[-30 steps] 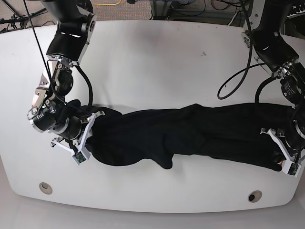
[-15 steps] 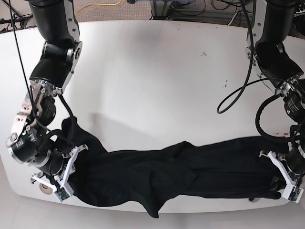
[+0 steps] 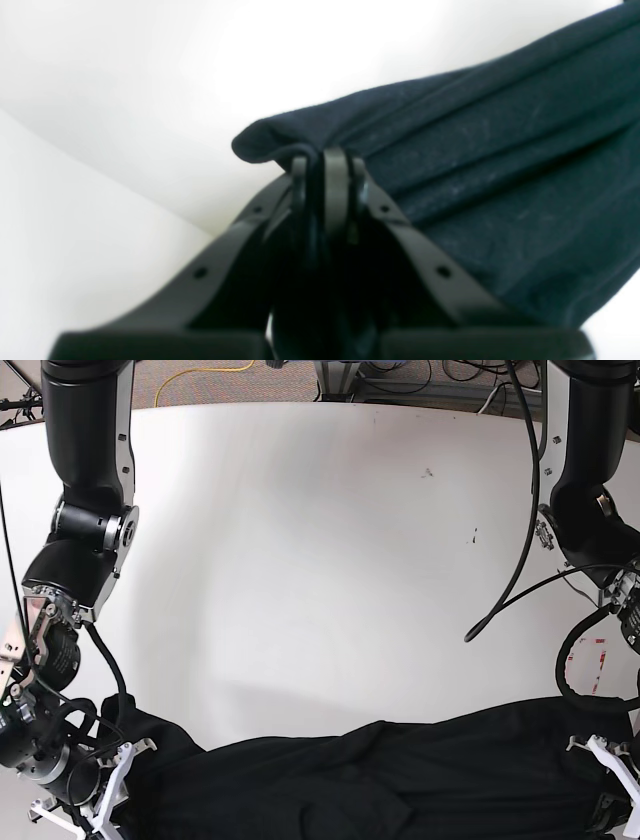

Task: Fold the T-shirt properly
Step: 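Lift the shirt with both grippers and swing it across the table, then lay the shirt back down with both grippers, stretched between them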

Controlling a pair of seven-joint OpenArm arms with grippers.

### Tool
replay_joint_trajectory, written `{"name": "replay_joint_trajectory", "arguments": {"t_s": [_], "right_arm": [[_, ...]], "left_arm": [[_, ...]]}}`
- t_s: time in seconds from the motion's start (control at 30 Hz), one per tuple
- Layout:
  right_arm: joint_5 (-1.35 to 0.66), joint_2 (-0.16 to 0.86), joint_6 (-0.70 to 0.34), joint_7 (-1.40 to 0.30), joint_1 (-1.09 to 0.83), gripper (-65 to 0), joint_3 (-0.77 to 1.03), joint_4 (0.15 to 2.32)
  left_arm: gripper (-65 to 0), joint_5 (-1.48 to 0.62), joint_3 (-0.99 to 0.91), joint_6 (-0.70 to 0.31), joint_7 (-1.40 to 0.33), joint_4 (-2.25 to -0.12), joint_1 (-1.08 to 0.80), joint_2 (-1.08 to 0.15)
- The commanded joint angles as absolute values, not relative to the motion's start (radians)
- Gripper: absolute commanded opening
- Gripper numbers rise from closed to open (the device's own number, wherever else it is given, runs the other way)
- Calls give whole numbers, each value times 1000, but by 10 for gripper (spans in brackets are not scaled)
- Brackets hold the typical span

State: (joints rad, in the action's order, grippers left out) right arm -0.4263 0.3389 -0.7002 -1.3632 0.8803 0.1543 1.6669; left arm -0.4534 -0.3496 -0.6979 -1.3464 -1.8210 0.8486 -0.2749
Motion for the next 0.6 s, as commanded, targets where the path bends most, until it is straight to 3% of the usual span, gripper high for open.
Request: {"name": "replay_joint_trajectory", "arguments": {"t_s": [0.0,0.33,0.57], "right_arm": [[-383,362,-698,-1371,937,-633,155,1672],[-376,362,-698,-1389,937,-630,165,1721],[-363,416,-698,-1389,1102,-633,109,1678]], "left_arm": [[-645,-401,-365,-698,-1345,-1830,904,-295],[-646,-382,-377,-698,-1339,-1834,940,-294],[-644,-393,-368,-697,-1345,-1777,1067,-289]]}}
